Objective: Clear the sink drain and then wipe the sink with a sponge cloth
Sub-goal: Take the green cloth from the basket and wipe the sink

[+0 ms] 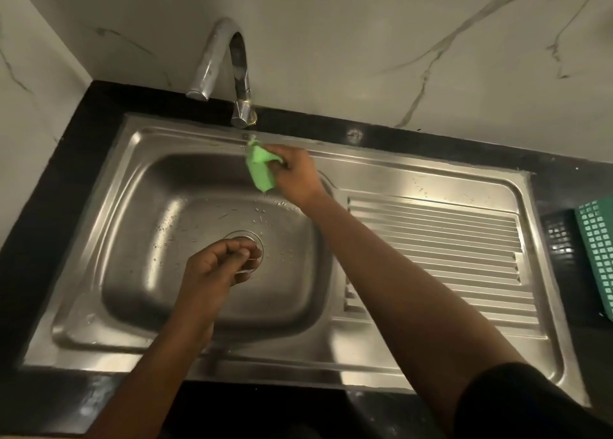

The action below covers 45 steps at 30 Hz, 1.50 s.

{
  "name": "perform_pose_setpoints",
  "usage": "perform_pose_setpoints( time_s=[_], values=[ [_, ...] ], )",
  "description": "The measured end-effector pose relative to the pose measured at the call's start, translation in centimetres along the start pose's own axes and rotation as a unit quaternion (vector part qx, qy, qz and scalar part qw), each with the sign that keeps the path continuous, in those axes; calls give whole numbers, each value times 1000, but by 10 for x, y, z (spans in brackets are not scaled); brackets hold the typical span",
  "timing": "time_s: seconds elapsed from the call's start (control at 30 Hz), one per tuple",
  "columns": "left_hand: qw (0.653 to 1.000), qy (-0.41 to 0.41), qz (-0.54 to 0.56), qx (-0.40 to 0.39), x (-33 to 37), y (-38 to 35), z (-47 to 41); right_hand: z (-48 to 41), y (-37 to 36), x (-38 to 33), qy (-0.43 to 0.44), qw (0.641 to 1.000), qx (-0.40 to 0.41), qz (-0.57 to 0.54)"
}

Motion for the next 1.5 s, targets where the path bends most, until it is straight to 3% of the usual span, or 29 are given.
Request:
perform_pose_setpoints(
  time_s=[0.13,0.2,0.37,0.53,0.6,0.87,1.03,1.13,1.27,1.37,1.5],
  values=[
    [1000,-12,11,12,4,1,19,40,62,49,-92,974,147,-148],
    [999,-20,14,21,6,2,28,55,94,68,-130,956,203,-166],
    [998,-41,21,40,14,10,43,73,137,91,-142,952,269,32],
    [998,-38,20,47,18,38,38,60,85,97,-181,947,160,212],
    [998,-33,19,44,20,55,30,48,54,89,-187,931,151,275],
    [1000,-29,-5,7,36,133,-14,-7,-73,3,-184,931,192,252],
    [1000,-28,-10,-4,49,172,-30,-22,-178,-77,-46,971,134,191],
    [999,-43,-11,2,58,190,-34,-41,-226,-124,61,980,35,184],
    [998,-41,17,34,63,204,-36,-58,-226,-132,131,959,-24,250],
    [999,-24,20,29,61,203,-37,-55,-187,-104,220,910,-50,347],
    [1000,-19,18,1,61,200,-38,-45,-125,-65,207,878,-66,427]
  ],
)
Point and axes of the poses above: each hand's wrist, its own z-axis away from the middle knuckle, its own y-axis out of the back of the hand, x = y × z, the point moved 1 cm from there along -z, towards the middle knuckle, and after that the axes turned 8 degrees about z, right-handed, at the moved point
